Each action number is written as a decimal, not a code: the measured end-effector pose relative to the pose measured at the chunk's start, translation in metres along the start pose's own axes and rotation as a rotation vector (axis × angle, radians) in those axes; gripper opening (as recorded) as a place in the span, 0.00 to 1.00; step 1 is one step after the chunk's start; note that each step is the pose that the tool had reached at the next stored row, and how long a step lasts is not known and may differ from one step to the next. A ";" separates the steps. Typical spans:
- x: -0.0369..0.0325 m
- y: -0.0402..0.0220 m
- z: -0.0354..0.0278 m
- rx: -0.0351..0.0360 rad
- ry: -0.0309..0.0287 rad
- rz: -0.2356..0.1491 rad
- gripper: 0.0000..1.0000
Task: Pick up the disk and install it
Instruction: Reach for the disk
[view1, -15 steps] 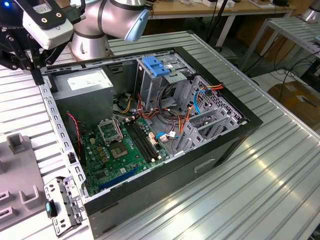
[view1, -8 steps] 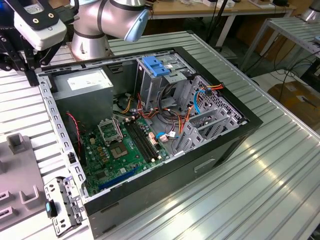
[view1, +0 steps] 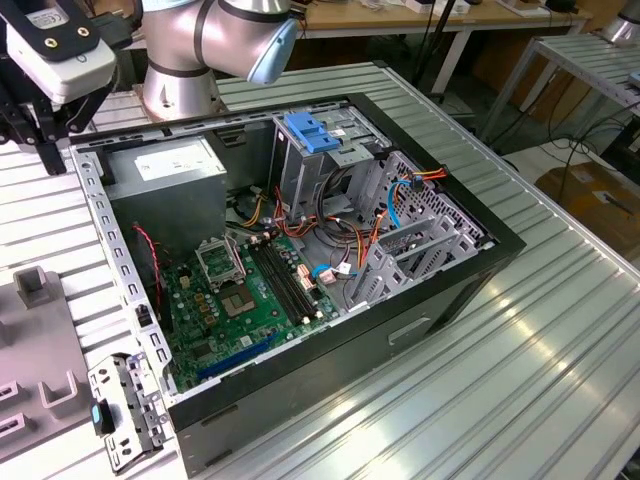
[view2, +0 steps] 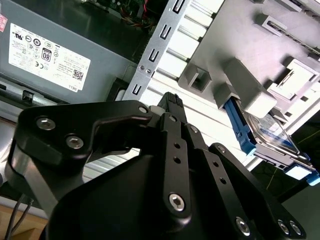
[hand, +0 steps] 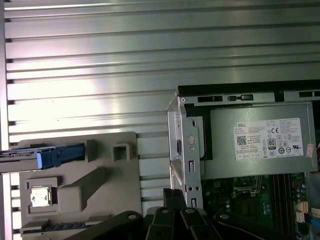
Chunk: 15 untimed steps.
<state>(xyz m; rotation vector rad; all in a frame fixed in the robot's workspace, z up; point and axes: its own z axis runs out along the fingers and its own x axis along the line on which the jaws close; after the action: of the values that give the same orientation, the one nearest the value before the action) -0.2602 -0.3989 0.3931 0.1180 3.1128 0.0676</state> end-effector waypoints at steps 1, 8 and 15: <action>0.0012 -0.0001 -0.0001 0.0000 0.0001 0.000 0.11; 0.0088 -0.0007 -0.0002 0.0000 0.0000 0.000 0.11; 0.0196 -0.0015 -0.0005 0.0000 0.0001 0.000 0.11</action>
<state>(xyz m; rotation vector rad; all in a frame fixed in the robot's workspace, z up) -0.2798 -0.3989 0.3931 0.1180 3.1129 0.0676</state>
